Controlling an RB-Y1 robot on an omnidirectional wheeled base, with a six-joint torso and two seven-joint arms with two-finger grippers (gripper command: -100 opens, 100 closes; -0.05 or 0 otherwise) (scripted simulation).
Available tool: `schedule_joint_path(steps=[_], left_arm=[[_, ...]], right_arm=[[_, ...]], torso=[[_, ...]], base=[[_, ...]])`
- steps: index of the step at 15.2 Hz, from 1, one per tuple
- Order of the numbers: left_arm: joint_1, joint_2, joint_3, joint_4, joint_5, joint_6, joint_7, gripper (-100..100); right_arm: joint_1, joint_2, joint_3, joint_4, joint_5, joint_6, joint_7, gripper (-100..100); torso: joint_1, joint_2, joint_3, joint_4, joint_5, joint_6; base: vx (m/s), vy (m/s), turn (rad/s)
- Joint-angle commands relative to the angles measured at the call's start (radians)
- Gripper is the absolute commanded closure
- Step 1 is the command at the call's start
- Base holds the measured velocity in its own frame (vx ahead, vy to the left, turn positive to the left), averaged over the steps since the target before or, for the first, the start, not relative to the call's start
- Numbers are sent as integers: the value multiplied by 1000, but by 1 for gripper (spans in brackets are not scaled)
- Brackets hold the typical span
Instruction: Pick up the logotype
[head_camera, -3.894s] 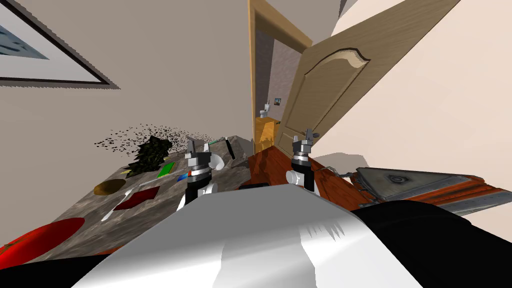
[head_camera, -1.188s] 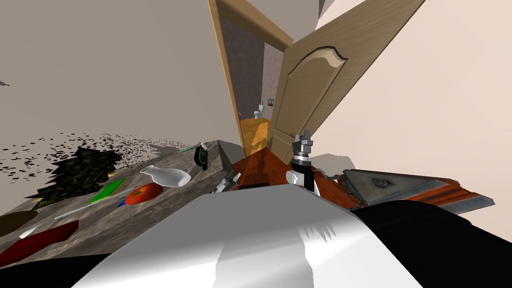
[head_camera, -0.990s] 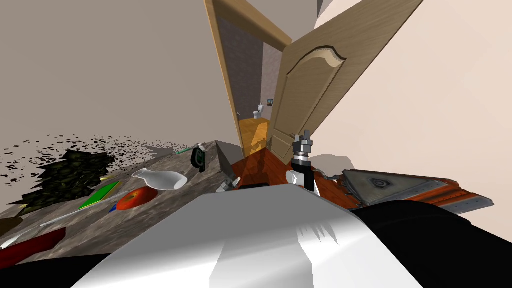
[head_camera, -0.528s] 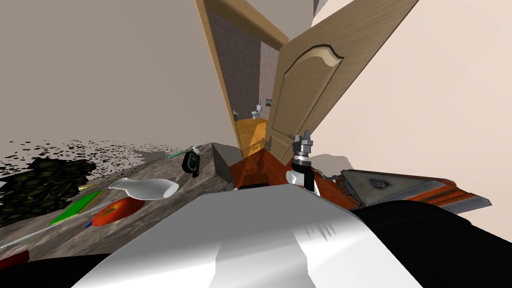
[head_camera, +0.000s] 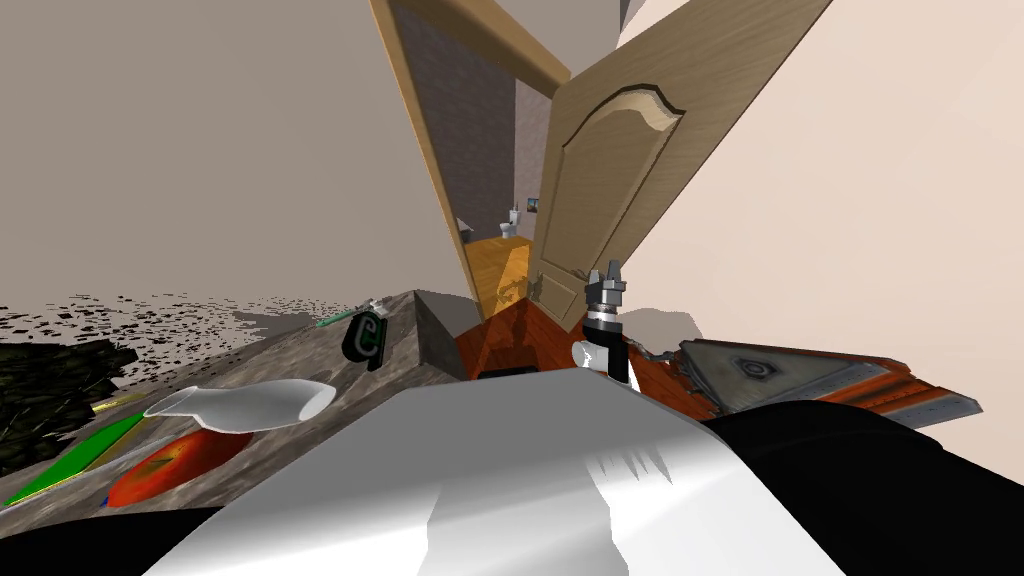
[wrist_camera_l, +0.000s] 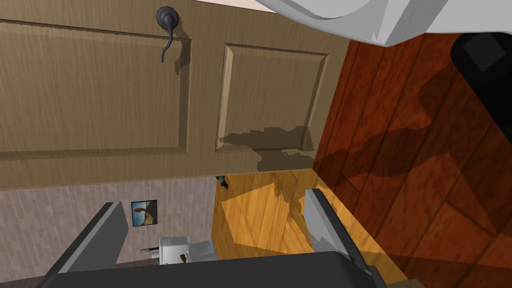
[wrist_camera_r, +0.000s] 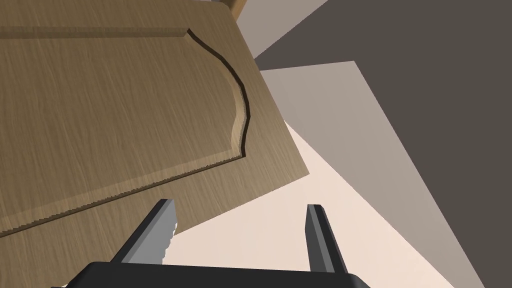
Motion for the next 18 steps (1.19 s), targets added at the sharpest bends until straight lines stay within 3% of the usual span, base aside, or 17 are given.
schedule_joint_path(steps=[1,2,4,5,7,8,9,11,12,14,15,17,18], left_arm=[[6,49,-9,1,10,2,0,-100],[12,73,-46,29,31,-1,4,-100],[12,121,-46,29,31,-1,4,-100],[18,146,-81,57,53,-4,8,-100],[18,190,-81,57,53,-4,8,-100],[18,193,-81,57,53,-4,8,-100],[24,230,-115,85,75,-5,12,-100],[24,264,-115,85,75,-5,12,-100],[30,288,-147,114,98,-7,16,-100],[30,335,-147,114,98,-7,16,-100],[36,365,-178,141,120,-7,20,-100],[36,404,-178,141,120,-7,20,-100],[42,432,-207,168,142,-8,24,-100]], right_arm=[[0,0,0,0,0,0,0,0],[0,0,0,0,0,0,0,0],[0,0,0,0,0,0,0,0],[0,0,0,0,0,0,0,0],[0,0,0,0,0,0,0,0],[0,0,0,0,0,0,0,0],[0,0,0,0,0,0,0,0],[0,0,0,0,0,0,0,0],[0,0,0,0,0,0,0,0],[0,0,0,0,0,0,0,0],[0,0,0,0,0,0,0,0],[0,0,0,0,0,0,0,0],[0,0,0,0,0,0,0,0]], torso=[[0,0,0,0,0,0],[0,1,0,0,0,0],[0,0,0,0,0,0],[1,0,0,0,0,0],[0,-2,-1,0,0,0],[0,-1,-1,0,0,0],[1,0,0,0,0,0],[2,0,0,0,0,0],[2,0,0,0,0,0],[2,-2,-1,0,0,0],[2,-1,-1,0,0,0],[2,-3,-2,-1,0,0],[2,-2,-1,-1,0,0]], base=[[64,-28,-28],[70,-31,-65],[85,-31,-53],[101,-30,-69],[99,-30,-49],[52,-11,0],[73,-14,-82],[79,-8,-60],[93,-13,-71],[98,-6,-49],[117,-7,-76],[101,-4,-60],[80,-2,-74]])
